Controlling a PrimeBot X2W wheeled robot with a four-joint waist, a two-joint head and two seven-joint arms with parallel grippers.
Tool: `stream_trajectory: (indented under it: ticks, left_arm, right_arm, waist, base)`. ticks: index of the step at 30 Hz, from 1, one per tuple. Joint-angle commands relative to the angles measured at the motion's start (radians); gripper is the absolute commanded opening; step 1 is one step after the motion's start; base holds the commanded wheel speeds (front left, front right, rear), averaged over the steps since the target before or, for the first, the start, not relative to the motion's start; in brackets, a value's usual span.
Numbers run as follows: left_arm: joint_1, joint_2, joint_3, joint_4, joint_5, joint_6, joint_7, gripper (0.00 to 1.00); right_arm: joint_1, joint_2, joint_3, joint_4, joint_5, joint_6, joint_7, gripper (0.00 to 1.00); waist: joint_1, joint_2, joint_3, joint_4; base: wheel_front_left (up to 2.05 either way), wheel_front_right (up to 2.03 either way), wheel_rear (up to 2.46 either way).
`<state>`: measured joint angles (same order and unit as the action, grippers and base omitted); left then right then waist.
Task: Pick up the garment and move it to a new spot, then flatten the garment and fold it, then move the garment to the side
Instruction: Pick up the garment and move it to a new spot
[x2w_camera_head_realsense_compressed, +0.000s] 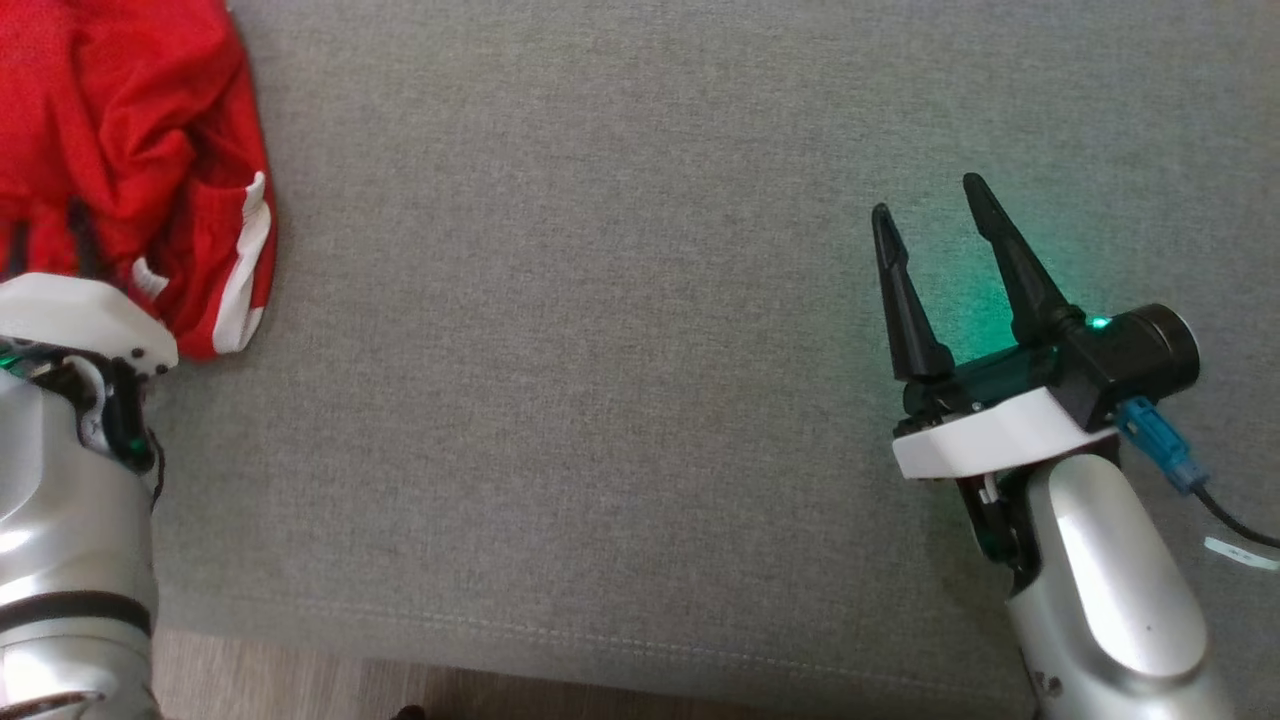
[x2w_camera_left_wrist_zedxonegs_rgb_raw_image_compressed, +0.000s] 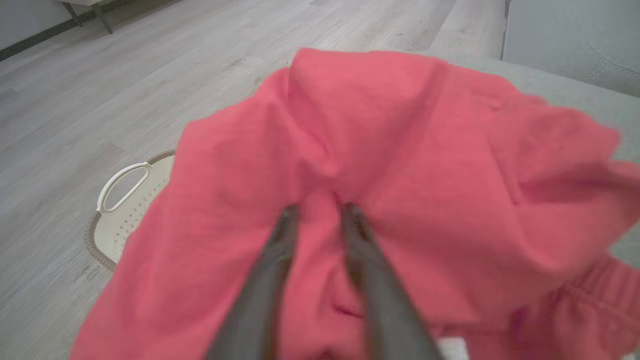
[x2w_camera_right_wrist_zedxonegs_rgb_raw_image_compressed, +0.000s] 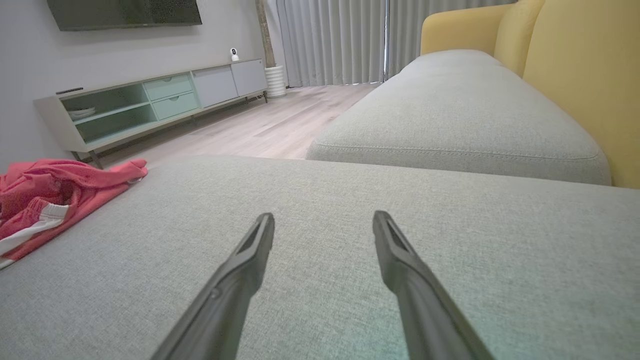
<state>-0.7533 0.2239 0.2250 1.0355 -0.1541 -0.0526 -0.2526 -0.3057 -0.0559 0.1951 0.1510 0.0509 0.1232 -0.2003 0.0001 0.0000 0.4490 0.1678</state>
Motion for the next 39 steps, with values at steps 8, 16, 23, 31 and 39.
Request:
stream_trajectory:
  ticks: [8,16,23,31,39]
  left_arm:
    - [-0.058,0.095,0.015,0.037,-0.016,-0.025,-0.009,0.0]
    - [-0.114,0.083,-0.039,-0.217,0.005,-0.06,-0.009,0.0]
    - [-0.139,0.009,-0.143,-0.36,0.007,-0.074,-0.009,0.0]
    - [-0.117,-0.118,-0.324,-0.462,-0.019,-0.078,-0.009,0.0]
    - [-0.068,-0.169,-0.565,-0.54,-0.087,-0.078,0.005,0.0]
  right_arm:
    - [-0.031,0.006,0.029,-0.002,0.03,0.008,-0.028,1.0]
    - [-0.014,0.006,0.008,0.03,0.064,0.008,-0.05,1.0]
    - [-0.005,0.006,0.02,0.058,0.115,0.008,-0.06,1.0]
    - [0.011,0.006,0.029,0.041,0.163,0.008,-0.061,1.0]
    - [0.03,0.006,0.036,0.027,0.188,0.008,-0.061,1.0]
  waist:
    - [-0.0001,0.0,-0.031,-0.019]
    - [-0.0001,0.0,-0.083,-0.065]
    - [-0.0001,0.0,-0.13,-0.161]
    - [-0.0001,0.0,-0.153,-0.295]
    - [-0.0001,0.0,-0.161,-0.427]
  base:
    - [0.0,0.0,0.0]
    - [0.0,0.0,0.0]
    - [0.0,0.0,0.0]
    - [0.0,0.0,0.0]
    - [0.0,0.0,0.0]
